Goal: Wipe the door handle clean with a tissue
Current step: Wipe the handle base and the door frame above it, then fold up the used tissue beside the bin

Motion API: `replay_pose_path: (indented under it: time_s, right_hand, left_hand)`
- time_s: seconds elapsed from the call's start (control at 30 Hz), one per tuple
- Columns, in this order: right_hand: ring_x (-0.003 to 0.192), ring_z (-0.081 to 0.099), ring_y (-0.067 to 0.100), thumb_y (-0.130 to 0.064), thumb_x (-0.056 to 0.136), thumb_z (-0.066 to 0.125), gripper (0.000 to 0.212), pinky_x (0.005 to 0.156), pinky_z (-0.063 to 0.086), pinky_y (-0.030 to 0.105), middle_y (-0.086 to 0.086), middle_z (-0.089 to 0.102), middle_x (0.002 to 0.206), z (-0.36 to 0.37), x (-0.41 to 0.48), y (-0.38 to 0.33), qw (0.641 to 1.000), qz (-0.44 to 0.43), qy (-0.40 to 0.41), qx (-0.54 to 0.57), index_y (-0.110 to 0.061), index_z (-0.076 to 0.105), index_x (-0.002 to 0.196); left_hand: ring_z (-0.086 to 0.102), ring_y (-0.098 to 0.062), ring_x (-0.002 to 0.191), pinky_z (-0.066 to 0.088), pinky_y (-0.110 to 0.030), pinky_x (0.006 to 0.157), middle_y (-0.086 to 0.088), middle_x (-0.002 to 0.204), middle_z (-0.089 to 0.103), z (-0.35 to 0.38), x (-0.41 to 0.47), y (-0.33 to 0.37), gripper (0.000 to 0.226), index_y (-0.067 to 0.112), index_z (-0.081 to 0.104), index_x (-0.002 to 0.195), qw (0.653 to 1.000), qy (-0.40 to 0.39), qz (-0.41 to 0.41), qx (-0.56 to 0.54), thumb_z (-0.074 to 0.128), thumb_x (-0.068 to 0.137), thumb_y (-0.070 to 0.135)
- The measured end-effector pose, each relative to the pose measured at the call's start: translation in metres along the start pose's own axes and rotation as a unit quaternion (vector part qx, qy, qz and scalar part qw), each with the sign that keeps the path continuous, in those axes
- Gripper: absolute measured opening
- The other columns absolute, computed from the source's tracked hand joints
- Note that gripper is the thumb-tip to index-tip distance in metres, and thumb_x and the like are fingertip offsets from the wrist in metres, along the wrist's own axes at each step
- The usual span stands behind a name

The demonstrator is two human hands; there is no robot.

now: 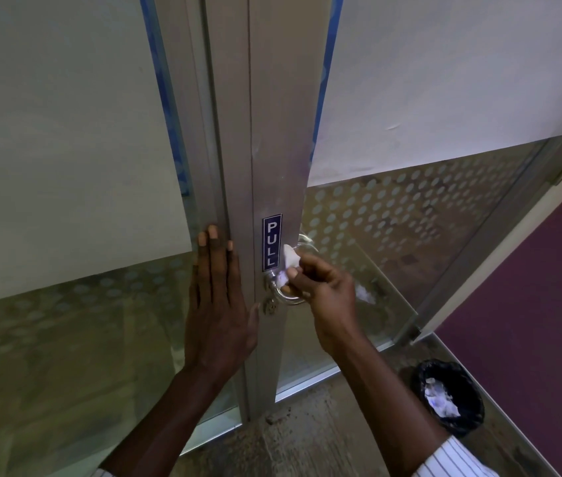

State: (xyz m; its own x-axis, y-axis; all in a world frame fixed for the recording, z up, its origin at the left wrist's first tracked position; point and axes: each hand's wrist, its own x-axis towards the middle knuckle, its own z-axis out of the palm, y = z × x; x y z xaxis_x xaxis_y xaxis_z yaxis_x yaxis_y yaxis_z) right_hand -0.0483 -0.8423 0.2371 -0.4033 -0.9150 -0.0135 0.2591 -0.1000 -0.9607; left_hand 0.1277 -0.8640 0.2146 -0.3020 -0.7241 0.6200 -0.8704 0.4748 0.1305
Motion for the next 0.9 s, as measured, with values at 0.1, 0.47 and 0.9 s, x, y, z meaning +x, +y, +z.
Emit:
replay_pose_path:
  time_s: [0.1,0.47,0.9]
  right_hand:
    - [0.086,0.079,0.022,0.006,0.094,0.073,0.02,0.077,0.066,0.03,0.011,0.083,0.095,-0.017,-0.027,-0.003,0.994,0.08,0.01,0.077,-0.008,0.087,0.101]
    - [0.081,0.076,0.016,-0.001,0.1,0.07,0.021,0.07,0.061,0.026,0.013,0.084,0.094,-0.113,-0.122,0.011,0.995,0.039,0.014,-0.095,-0.014,0.085,0.102]
    - [0.093,0.079,0.024,0.004,0.09,0.079,0.033,0.075,0.062,0.033,0.001,0.08,0.096,-0.263,-0.182,0.015,0.97,-0.059,0.068,-0.227,-0.026,0.089,0.097]
  left_hand:
    - [0.012,-0.047,0.172,0.0,-0.035,0.143,-0.029,0.183,0.014,-0.016,-0.013,0.02,0.089,-0.003,0.037,0.167,0.994,0.026,-0.003,-0.105,0.076,0.095,0.031]
    - [0.085,-0.014,0.097,0.068,-0.05,0.094,0.008,0.104,0.087,-0.018,-0.067,0.101,0.038,0.028,0.078,0.114,0.754,-0.284,-0.257,-0.534,0.079,0.081,0.046]
    - [0.085,-0.036,0.092,0.071,-0.041,0.081,-0.029,0.101,0.084,0.015,-0.101,0.228,0.013,-0.006,0.08,0.102,0.564,-0.424,-0.377,-0.6,0.082,0.09,-0.003]
